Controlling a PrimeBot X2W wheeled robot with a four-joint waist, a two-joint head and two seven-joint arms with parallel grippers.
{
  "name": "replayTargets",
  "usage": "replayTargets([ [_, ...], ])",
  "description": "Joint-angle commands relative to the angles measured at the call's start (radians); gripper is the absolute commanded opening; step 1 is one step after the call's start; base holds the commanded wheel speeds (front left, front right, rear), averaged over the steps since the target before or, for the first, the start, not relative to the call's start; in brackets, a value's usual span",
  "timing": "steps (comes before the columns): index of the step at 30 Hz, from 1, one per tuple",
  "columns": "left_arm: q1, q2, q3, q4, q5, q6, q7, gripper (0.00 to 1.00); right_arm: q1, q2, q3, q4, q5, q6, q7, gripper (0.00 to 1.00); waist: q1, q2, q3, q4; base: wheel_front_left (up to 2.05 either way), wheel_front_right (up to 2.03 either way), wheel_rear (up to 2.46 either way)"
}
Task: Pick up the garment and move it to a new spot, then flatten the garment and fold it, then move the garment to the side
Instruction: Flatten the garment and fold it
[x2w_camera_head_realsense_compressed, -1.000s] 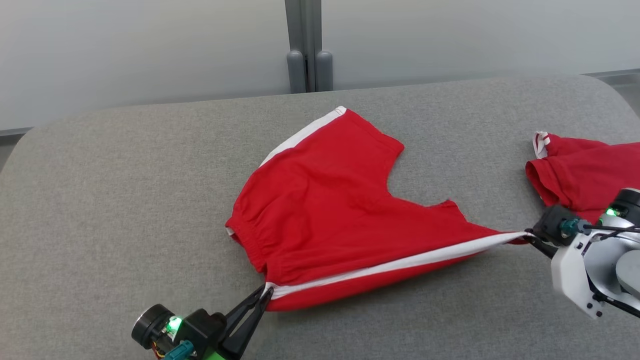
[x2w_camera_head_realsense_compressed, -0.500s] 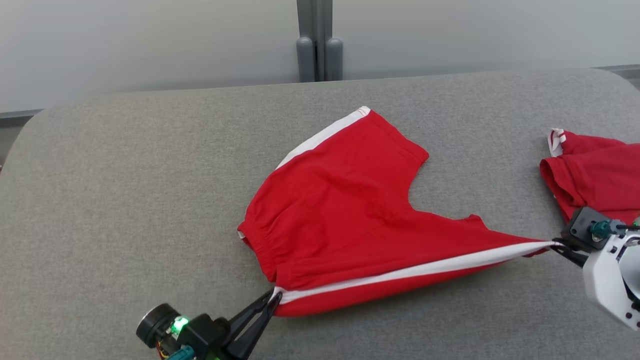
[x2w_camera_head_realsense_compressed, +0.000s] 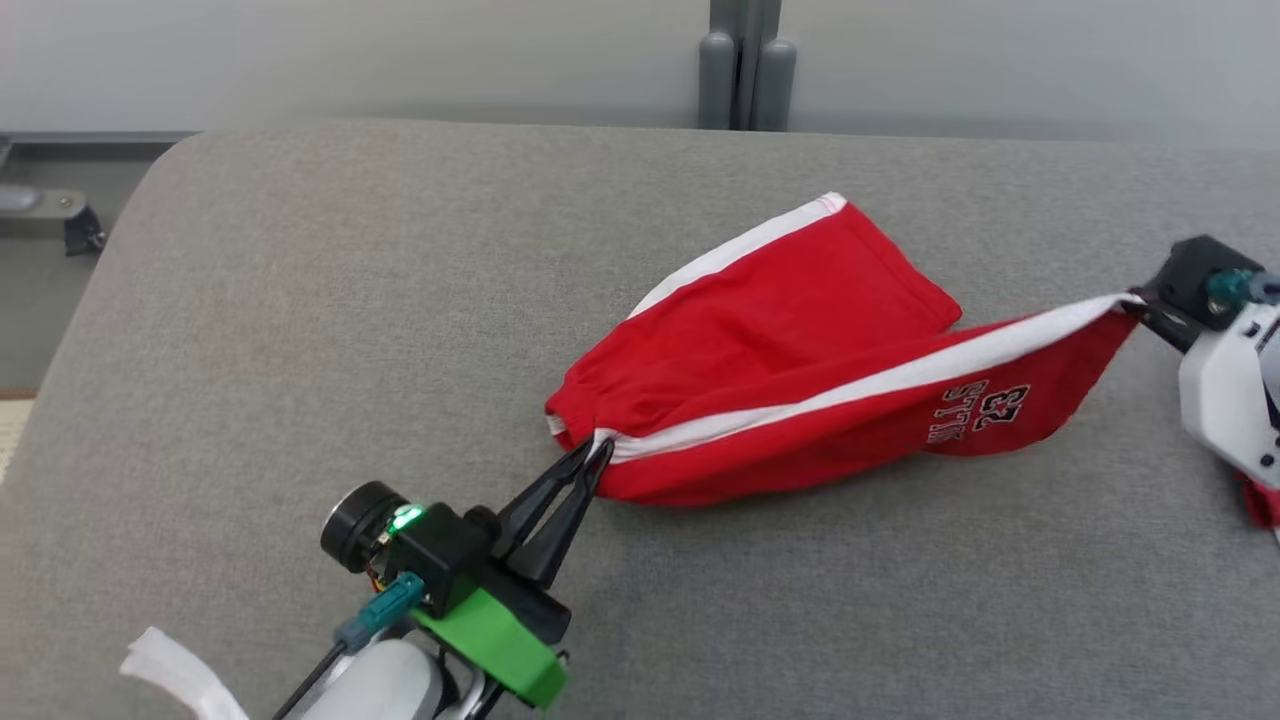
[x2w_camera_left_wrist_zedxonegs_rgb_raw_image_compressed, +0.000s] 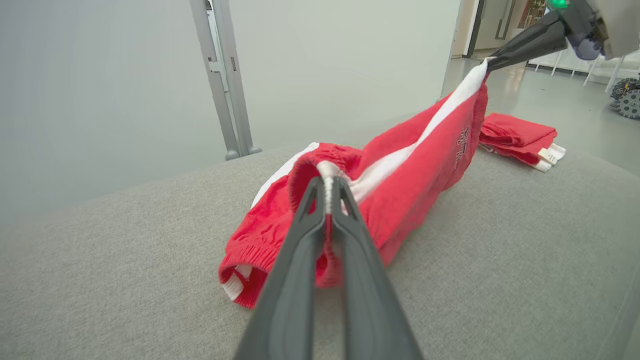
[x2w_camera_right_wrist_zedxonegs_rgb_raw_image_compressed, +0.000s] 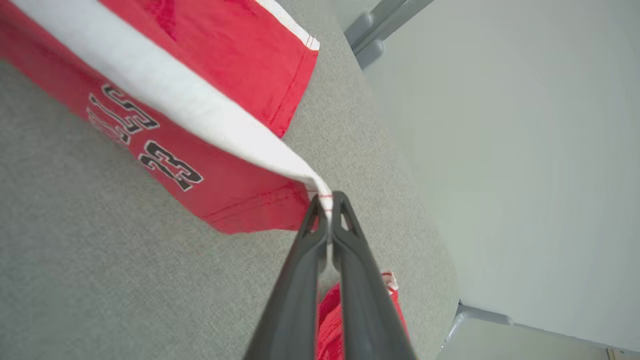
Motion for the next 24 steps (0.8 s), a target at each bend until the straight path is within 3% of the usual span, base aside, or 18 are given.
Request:
replayTargets([
  [1,-0.023,-0.019,0.011,0.014,-0.011,0.003,-0.002,0.00,-0.036,0.014,0.012,0.016,-0.005,-0.002,0.011,0.00,0.0000,-0.0001,0.050,0.057,0.00,0.00,0.00],
  [10,-0.130,-0.106,-0.018,0.080,-0.017,0.003,-0.002,0.00,-0.217,0.100,0.065,0.116,-0.021,-0.002,0.074,0.00,0.0000,-0.0001,0.134,0.153,0.00,0.00,0.00],
  [24,-0.220,-0.201,0.012,0.164,-0.044,0.003,-0.002,0.00,-0.297,0.173,0.067,0.293,0.008,-0.002,0.119,0.00,0.0000,-0.0001,0.213,0.220,0.00,0.00,0.00],
])
